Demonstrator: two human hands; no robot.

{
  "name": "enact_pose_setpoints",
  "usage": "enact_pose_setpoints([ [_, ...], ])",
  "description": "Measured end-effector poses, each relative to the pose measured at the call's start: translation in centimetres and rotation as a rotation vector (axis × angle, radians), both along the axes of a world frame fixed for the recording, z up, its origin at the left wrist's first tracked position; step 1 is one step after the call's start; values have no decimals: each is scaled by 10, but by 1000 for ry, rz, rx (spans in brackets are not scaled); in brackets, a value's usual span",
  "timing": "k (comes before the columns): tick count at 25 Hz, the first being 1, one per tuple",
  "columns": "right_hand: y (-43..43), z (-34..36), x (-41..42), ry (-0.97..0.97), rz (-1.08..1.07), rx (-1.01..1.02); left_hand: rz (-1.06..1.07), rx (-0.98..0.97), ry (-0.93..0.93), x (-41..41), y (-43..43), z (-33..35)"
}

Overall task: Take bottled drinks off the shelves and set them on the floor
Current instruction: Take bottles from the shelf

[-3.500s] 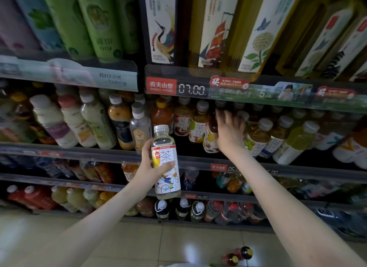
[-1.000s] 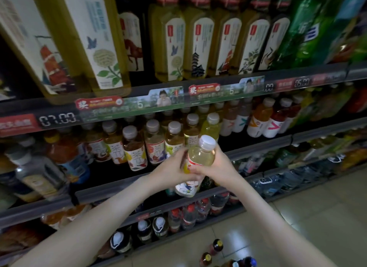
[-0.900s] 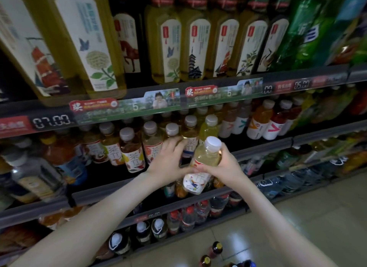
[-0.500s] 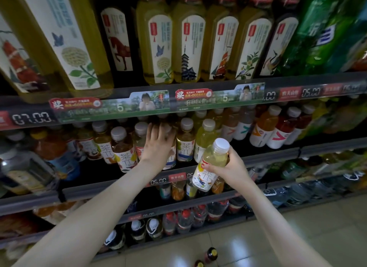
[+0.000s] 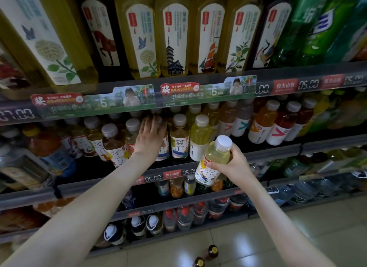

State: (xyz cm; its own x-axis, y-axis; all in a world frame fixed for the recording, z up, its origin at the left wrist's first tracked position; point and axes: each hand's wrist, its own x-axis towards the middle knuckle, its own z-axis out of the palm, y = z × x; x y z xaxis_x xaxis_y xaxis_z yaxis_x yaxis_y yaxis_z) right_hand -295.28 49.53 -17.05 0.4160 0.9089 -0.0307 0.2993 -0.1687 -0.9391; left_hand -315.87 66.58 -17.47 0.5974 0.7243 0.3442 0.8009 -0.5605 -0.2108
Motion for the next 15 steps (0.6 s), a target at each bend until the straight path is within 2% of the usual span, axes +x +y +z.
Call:
enact_pose_setpoints([
  [8,-2,5,5,9,18,12,-122,-111,-237,45,-14,22],
  [10,-4,4,6,20,21,20,-20,-206,-215,50,-14,28],
  [15,-7,0,4,32,23,39,-84,-217,-274,38,-42,34],
])
